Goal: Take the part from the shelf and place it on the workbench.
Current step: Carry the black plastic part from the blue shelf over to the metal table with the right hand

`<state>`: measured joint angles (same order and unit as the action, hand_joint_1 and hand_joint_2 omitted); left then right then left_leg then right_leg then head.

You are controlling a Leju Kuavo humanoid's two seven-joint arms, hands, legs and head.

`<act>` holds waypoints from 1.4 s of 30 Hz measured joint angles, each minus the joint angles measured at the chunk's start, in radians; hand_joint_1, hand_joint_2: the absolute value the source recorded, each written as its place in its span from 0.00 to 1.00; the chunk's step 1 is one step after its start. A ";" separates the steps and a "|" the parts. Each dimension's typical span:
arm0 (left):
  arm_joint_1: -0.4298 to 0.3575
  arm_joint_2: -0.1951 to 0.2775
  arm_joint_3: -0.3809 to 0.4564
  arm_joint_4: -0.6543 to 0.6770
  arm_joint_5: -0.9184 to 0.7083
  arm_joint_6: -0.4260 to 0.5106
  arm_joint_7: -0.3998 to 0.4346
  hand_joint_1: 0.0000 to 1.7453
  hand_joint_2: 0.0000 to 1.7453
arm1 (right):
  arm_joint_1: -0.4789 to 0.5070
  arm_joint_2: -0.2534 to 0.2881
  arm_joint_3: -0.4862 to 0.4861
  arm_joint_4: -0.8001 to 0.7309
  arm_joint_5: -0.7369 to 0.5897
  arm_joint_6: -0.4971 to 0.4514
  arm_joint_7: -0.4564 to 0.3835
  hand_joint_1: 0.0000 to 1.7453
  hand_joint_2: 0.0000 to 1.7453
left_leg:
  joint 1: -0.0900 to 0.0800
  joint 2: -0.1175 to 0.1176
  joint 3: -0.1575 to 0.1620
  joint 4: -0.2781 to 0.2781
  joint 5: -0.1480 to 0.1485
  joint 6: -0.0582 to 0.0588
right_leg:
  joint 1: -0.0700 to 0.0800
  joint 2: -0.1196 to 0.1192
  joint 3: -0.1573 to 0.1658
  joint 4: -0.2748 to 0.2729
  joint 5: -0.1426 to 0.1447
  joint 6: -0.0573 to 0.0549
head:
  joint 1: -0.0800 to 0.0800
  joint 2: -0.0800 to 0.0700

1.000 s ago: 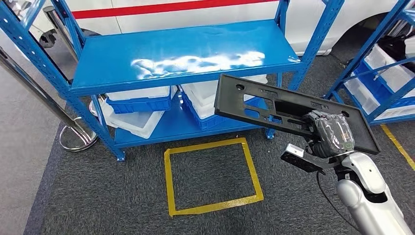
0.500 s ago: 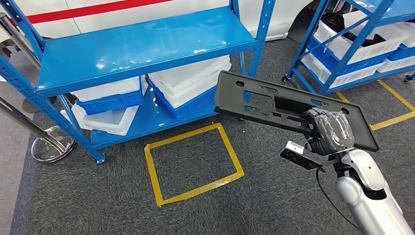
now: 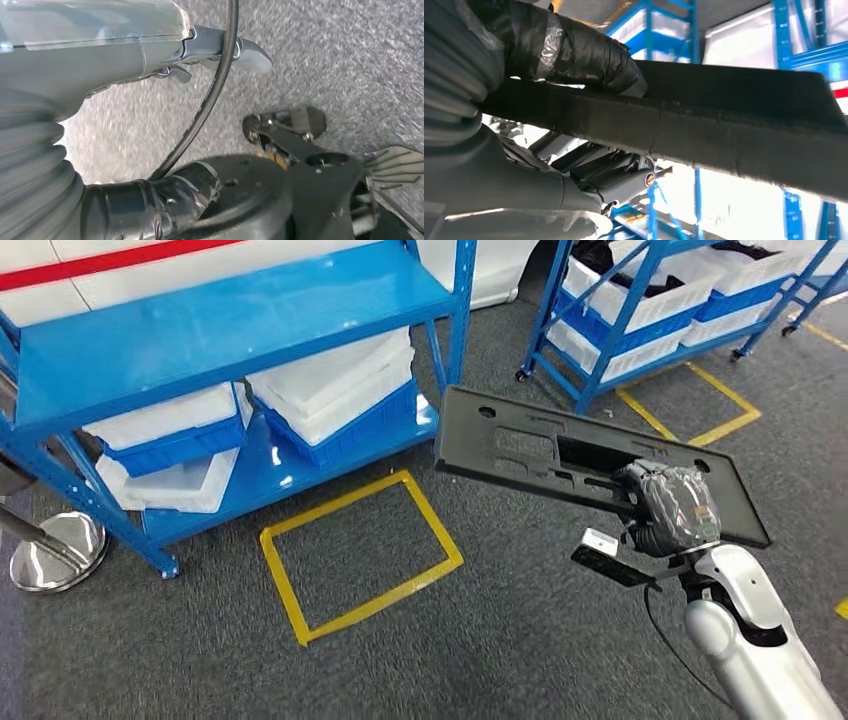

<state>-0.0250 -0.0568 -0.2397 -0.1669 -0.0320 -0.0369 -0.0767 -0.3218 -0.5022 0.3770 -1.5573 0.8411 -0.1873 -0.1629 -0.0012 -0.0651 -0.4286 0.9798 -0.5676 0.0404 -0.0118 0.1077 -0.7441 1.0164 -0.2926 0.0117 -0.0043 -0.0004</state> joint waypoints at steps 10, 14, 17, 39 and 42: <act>0.001 0.000 -0.001 0.000 0.000 0.000 0.001 0.00 1.00 | 0.000 0.000 0.001 0.005 0.000 0.000 0.000 1.00 1.00 | 0.011 0.141 -0.156 0.021 0.111 -0.005 | -0.044 -0.128 0.093 0.206 -0.153 0.063 | 0.006 0.000; -0.003 0.001 -0.001 0.000 0.000 0.001 0.000 0.00 1.00 | -0.005 0.000 0.001 0.004 0.000 0.000 0.000 1.00 1.00 | 0.014 0.170 -0.176 0.028 0.142 -0.038 | -0.022 -0.146 0.235 -0.011 -0.226 0.029 | 0.004 0.000; 0.000 0.001 -0.001 0.000 0.000 0.001 0.000 0.00 1.00 | -0.004 0.000 0.001 0.005 0.000 0.000 0.000 1.00 1.00 | 0.024 0.137 -0.199 0.061 0.108 -0.058 | -0.016 -0.134 0.209 -0.017 -0.197 -0.012 | 0.004 0.000; 0.014 0.018 0.001 0.000 0.018 -0.024 -0.052 0.00 1.00 | -0.098 0.046 0.053 0.045 0.030 0.050 0.052 1.00 1.00 | 0.013 0.135 -0.114 0.010 0.093 -0.003 | -0.031 -0.118 0.049 0.201 -0.223 0.043 | 0.011 0.000; 0.013 0.022 0.001 0.000 0.019 -0.026 -0.051 0.00 1.00 | -0.109 0.048 0.060 0.048 0.029 0.049 0.054 1.00 1.00 | 0.016 0.161 -0.121 0.027 0.088 -0.028 | -0.032 -0.160 0.152 0.036 -0.183 0.048 | 0.011 0.000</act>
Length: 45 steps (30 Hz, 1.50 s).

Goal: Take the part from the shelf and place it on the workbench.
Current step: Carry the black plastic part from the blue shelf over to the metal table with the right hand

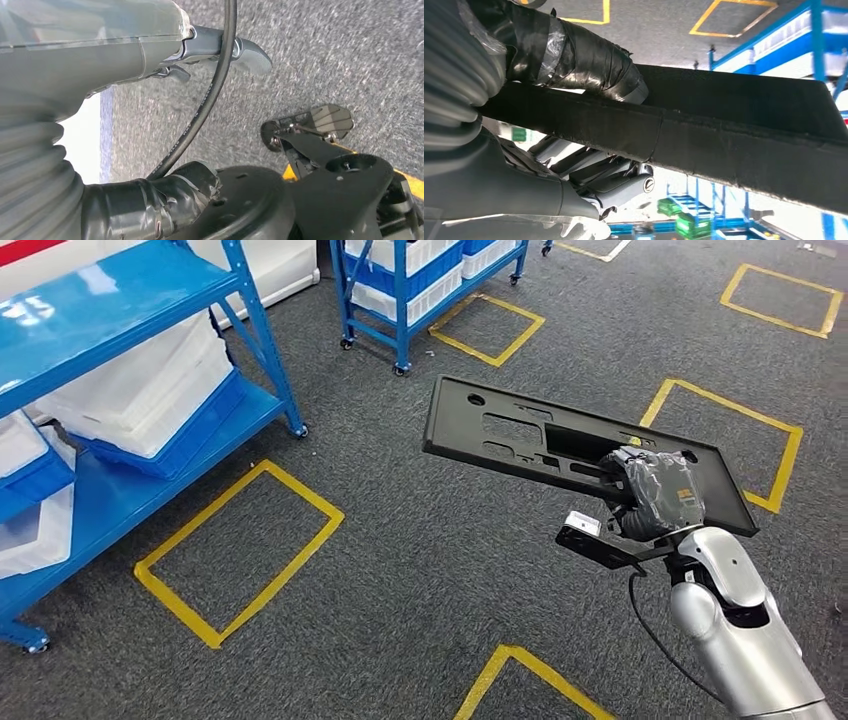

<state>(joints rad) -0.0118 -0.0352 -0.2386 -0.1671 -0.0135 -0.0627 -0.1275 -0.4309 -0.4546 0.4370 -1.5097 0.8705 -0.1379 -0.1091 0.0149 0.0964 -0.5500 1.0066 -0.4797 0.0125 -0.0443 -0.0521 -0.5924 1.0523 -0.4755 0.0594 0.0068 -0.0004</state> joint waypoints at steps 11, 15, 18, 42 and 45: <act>0.002 0.005 0.000 0.000 -0.005 -0.023 0.045 0.00 1.00 | -0.047 0.020 0.032 0.005 0.005 0.003 0.035 1.00 1.00 | -0.004 -0.095 -0.128 0.283 -0.136 -0.011 | 0.044 0.098 -0.035 -0.013 0.036 -0.091 | -0.002 0.000; 0.005 0.010 -0.001 0.001 -0.014 -0.026 0.056 0.00 1.00 | -0.059 0.026 0.043 0.007 0.013 0.004 0.037 1.00 1.00 | -0.018 -0.161 -0.026 0.065 -0.025 0.029 | 0.054 0.146 -0.044 -0.001 0.039 -0.090 | -0.001 0.000; -0.003 0.018 -0.011 0.002 -0.054 -0.035 0.094 0.00 1.00 | -0.074 0.039 0.057 0.014 0.052 0.010 0.050 1.00 1.00 | -0.022 -0.164 -0.008 0.021 -0.016 0.034 | 0.044 0.181 -0.056 -0.002 0.051 -0.073 | -0.001 0.000; -0.024 0.054 -0.006 0.002 -0.047 -0.002 0.009 0.00 1.00 | -0.008 0.042 0.051 0.004 0.094 -0.135 0.087 1.00 1.00 | -0.003 -0.096 -0.129 0.272 -0.121 -0.007 | 0.044 0.104 -0.030 -0.021 0.040 -0.085 | 0.003 0.000; -0.013 0.036 -0.006 0.002 -0.045 0.014 0.048 0.00 1.00 | 0.178 -0.035 -0.070 -0.095 0.055 -0.205 0.061 1.00 1.00 | -0.001 -0.163 -0.051 0.088 -0.025 0.011 | 0.048 0.126 -0.026 -0.015 0.032 -0.079 | 0.004 0.000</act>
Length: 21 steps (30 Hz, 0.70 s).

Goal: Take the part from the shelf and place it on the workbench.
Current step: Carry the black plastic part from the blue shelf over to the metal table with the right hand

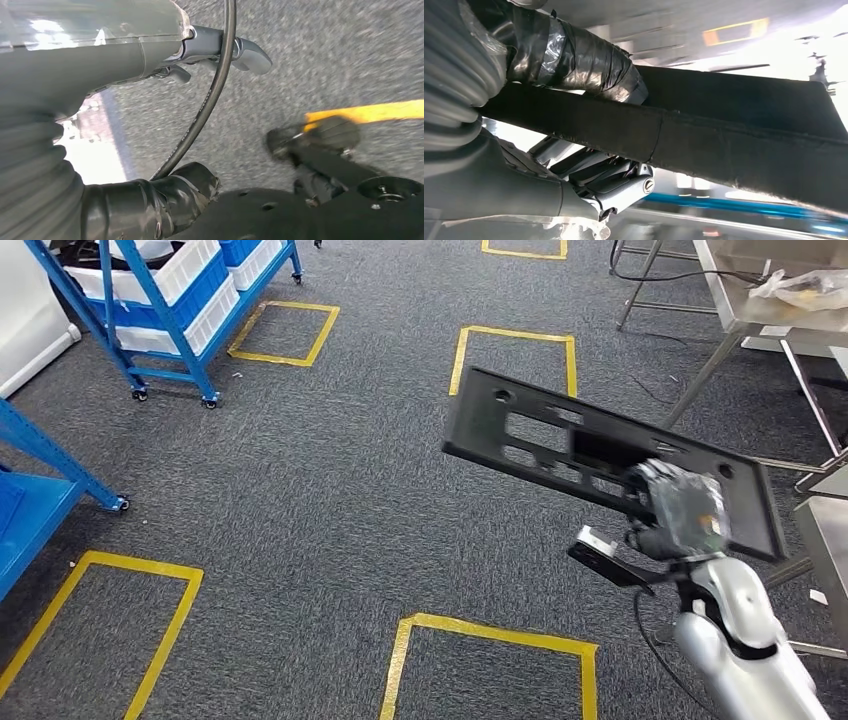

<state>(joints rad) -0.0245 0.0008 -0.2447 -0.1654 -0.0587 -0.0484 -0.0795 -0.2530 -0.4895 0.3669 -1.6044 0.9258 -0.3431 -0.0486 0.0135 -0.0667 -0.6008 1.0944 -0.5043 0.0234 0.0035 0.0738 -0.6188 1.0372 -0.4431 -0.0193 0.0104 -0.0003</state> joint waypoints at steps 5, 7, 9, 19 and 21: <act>0.012 -0.024 0.002 0.001 0.016 0.015 0.019 0.00 1.00 | 0.203 -0.049 -0.172 -0.118 0.000 -0.017 -0.045 1.00 1.00 | -0.003 0.011 0.042 -0.082 0.018 0.014 | -0.014 0.053 -0.020 0.007 0.004 0.031 | 0.000 0.000; 0.007 -0.031 0.005 0.001 0.027 0.026 0.013 0.00 1.00 | 0.266 -0.056 -0.221 -0.156 0.013 -0.019 -0.040 1.00 1.00 | -0.002 0.043 0.055 -0.103 0.027 0.026 | -0.012 0.007 -0.046 0.063 -0.032 0.039 | 0.003 0.000; 0.004 -0.035 0.007 0.001 0.022 0.031 0.012 0.00 1.00 | 0.345 -0.060 -0.279 -0.203 0.019 -0.031 -0.039 1.00 1.00 | -0.005 0.068 0.059 -0.109 0.029 0.030 | -0.015 -0.047 -0.101 0.184 -0.096 0.047 | 0.005 0.000; -0.012 -0.056 -0.029 0.001 -0.042 0.043 0.051 0.00 1.00 | 0.352 -0.036 -0.401 -0.319 0.113 0.073 -0.020 1.00 1.00 | -0.010 0.209 0.073 -0.092 -0.010 -0.020 | -0.031 -0.106 0.009 0.001 -0.015 0.048 | 0.004 0.000; -0.024 -0.058 -0.029 0.000 -0.034 0.043 0.044 0.00 1.00 | 0.257 -0.028 -0.363 -0.287 0.134 0.099 -0.003 1.00 1.00 | -0.004 0.196 0.072 -0.072 -0.027 -0.029 | -0.031 -0.081 0.007 -0.001 -0.010 0.033 | 0.004 0.000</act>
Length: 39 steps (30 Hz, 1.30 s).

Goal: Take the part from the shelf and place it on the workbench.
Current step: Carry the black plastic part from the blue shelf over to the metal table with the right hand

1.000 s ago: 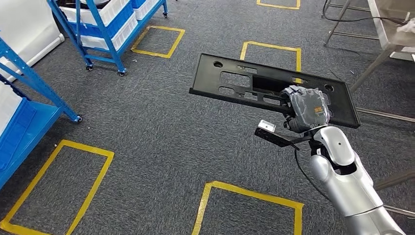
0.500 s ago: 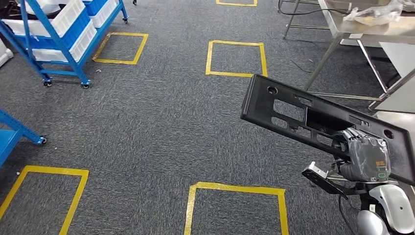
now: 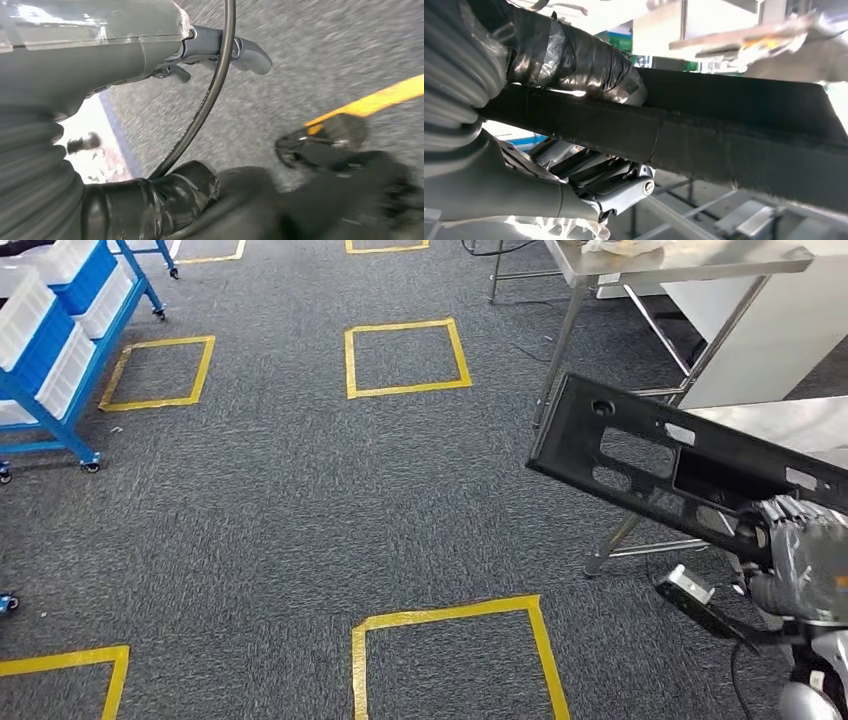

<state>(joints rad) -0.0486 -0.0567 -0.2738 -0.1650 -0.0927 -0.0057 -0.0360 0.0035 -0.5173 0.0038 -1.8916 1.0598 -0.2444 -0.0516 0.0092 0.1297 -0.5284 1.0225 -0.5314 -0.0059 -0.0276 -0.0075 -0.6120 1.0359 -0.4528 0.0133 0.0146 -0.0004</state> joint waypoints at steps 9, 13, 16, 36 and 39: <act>0.009 0.000 0.001 0.000 0.007 0.000 -0.004 0.00 1.00 | -0.127 0.014 0.090 0.053 0.004 -0.002 0.030 1.00 1.00 | -0.003 -0.167 -0.085 0.117 -0.002 0.025 | 0.017 0.080 0.000 0.005 0.001 -0.023 | 0.000 0.000; 0.015 0.000 0.001 0.000 -0.003 -0.020 0.006 0.00 1.00 | -0.211 0.027 0.133 0.096 0.022 0.024 0.034 1.00 1.00 | -0.007 -0.189 -0.049 0.008 0.042 0.035 | 0.011 0.130 -0.017 0.009 0.008 -0.002 | 0.000 0.000; 0.003 -0.006 -0.018 0.000 -0.048 -0.058 0.021 0.00 1.00 | -0.369 0.049 0.207 0.188 0.033 0.062 0.057 1.00 1.00 | -0.008 -0.142 -0.038 -0.016 0.059 0.055 | 0.008 0.100 -0.043 0.042 -0.009 0.010 | 0.002 0.000; 0.029 0.017 -0.060 0.003 -0.034 -0.106 0.061 0.00 1.00 | 0.320 -0.104 -0.464 -0.177 -0.212 0.097 -0.168 1.00 1.00 | -0.013 -0.124 -0.126 0.274 -0.119 0.019 | 0.021 0.054 0.009 -0.009 0.000 -0.036 | 0.006 0.000; 0.026 0.018 -0.058 0.003 -0.031 -0.109 0.060 0.00 1.00 | 0.332 -0.094 -0.464 -0.177 -0.187 0.088 -0.152 1.00 1.00 | -0.016 -0.149 -0.073 0.144 -0.025 0.035 | 0.023 0.099 0.009 -0.004 0.002 -0.036 | 0.006 0.000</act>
<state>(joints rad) -0.0223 -0.0387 -0.3315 -0.1617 -0.1232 -0.1148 0.0243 0.3350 -0.6113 -0.4604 -2.0688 0.8724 -0.1562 -0.2037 -0.0065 -0.0197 -0.6019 1.1663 -0.5560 0.0296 -0.0048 0.0918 -0.6034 1.0316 -0.4507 -0.0227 0.0211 -0.0004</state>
